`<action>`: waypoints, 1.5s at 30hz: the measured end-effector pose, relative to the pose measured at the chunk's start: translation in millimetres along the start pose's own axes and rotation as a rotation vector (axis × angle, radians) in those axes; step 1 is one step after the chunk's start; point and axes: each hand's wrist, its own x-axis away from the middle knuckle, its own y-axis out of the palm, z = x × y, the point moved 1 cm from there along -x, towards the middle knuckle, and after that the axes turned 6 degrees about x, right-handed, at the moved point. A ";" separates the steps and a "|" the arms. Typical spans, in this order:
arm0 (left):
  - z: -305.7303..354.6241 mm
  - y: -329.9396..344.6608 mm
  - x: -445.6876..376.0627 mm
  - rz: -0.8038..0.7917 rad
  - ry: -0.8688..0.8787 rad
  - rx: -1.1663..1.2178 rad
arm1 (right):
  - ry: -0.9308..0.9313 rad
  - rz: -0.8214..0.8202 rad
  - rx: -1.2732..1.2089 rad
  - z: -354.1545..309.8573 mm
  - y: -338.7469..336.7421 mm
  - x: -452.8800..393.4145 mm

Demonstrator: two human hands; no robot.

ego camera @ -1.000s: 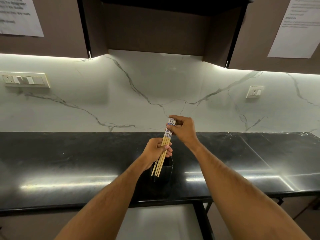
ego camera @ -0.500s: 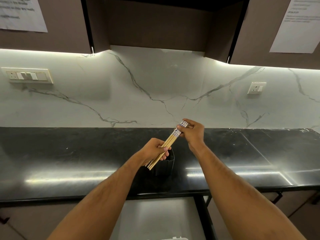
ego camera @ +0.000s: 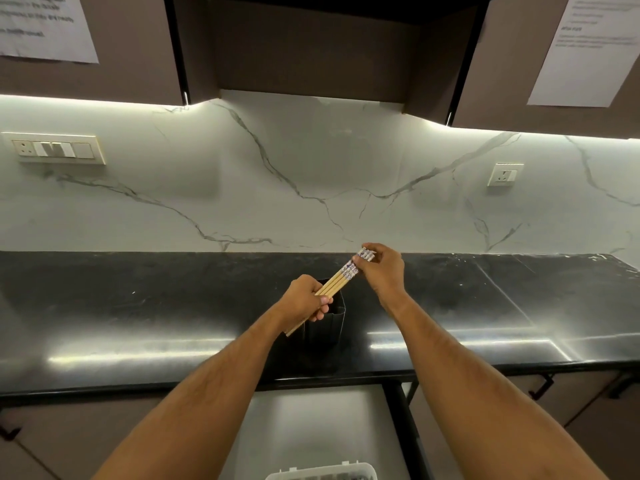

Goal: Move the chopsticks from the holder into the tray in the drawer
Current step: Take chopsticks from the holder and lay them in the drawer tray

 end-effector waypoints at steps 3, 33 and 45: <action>-3.1 -1.6 0.3 0.065 -0.014 -0.283 | -0.195 -0.047 0.398 -5.1 -4.6 8.4; -176.0 109.0 70.7 -0.057 0.131 -0.865 | -0.496 -0.874 1.228 152.2 65.1 137.1; -243.3 179.6 142.8 -0.232 0.036 -1.046 | -0.463 -1.069 1.228 249.7 63.8 236.2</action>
